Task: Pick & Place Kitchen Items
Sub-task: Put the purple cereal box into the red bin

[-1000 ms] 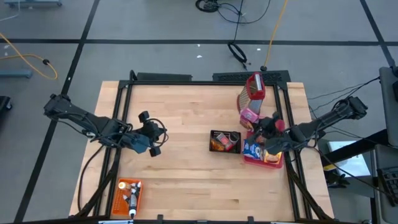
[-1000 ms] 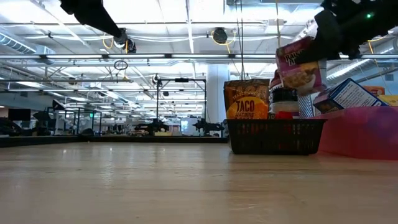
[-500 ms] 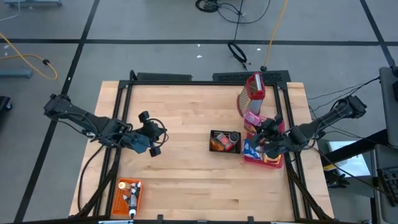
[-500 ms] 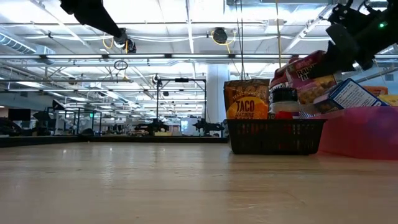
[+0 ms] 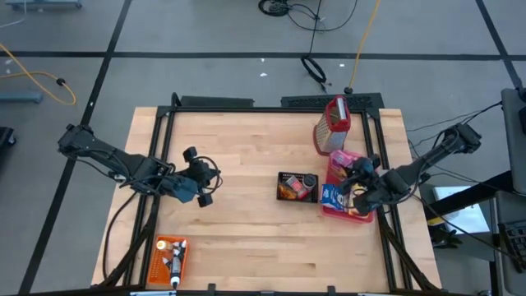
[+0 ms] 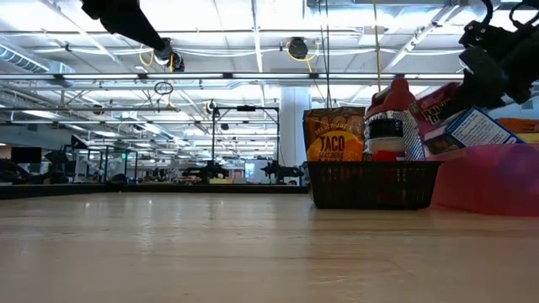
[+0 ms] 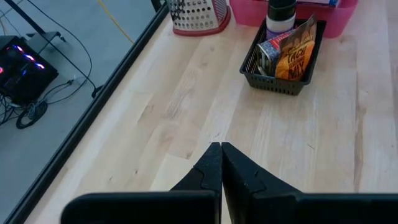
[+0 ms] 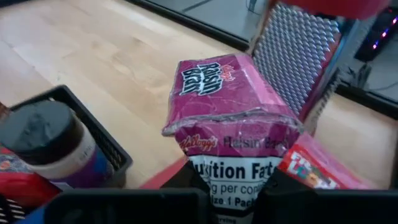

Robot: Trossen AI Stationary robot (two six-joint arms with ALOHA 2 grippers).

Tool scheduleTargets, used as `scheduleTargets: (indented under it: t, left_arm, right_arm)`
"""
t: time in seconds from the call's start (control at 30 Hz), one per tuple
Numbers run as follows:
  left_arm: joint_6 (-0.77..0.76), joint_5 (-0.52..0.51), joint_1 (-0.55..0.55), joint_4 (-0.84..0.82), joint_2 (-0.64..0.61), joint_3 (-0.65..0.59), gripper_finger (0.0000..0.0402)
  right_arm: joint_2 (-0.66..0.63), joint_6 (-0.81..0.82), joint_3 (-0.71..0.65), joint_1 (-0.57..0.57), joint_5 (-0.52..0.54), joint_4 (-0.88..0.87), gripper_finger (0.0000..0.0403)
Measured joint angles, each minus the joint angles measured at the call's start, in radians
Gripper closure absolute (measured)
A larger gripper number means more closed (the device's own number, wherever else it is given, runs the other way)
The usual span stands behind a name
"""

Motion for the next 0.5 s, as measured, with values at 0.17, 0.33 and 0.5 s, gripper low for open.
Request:
scheduleTargets:
  t: [0.17,0.33,0.5]
  left_arm:
    - [0.000,0.000,0.000,0.000,0.000,0.000,0.0398]
    - [0.001,0.000,0.000,0.005,0.000,0.000,0.0398]
    - [0.012,0.000,0.000,0.029,0.000,0.000,0.0398]
  right_arm:
    - [0.000,0.079,-0.003,0.007,-0.017,-0.058,0.0382]
    - [0.000,0.056,-0.056,0.007,-0.017,0.041,0.0368]
    - [0.000,0.022,-0.119,0.005,0.012,0.167,0.0342]
